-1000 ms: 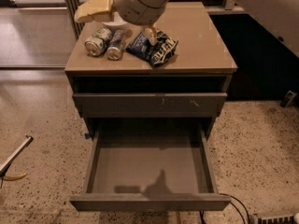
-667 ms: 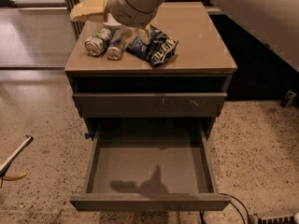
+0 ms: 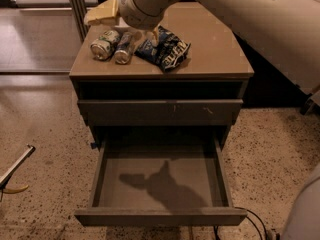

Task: Place redbull can into middle drawer

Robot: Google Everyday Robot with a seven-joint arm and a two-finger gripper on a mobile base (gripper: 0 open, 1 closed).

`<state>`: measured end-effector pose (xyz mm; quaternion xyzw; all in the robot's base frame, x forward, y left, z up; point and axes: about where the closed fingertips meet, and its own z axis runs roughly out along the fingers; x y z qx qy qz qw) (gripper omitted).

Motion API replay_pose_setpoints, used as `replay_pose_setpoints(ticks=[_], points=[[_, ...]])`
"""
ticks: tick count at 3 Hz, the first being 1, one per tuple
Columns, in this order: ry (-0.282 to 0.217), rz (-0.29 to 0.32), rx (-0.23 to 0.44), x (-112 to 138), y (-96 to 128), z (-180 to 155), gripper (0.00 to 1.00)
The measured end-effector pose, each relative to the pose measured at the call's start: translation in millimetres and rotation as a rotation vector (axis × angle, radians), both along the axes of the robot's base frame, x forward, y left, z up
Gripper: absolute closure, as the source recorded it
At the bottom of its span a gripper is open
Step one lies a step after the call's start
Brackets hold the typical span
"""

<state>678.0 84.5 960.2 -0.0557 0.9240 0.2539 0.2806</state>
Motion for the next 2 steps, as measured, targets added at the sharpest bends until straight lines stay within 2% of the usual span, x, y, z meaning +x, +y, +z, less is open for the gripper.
replay_pose_setpoints(ticks=[2], points=[[0.008, -0.023, 0.020, 6.4, 2.9, -4.3, 0.00]])
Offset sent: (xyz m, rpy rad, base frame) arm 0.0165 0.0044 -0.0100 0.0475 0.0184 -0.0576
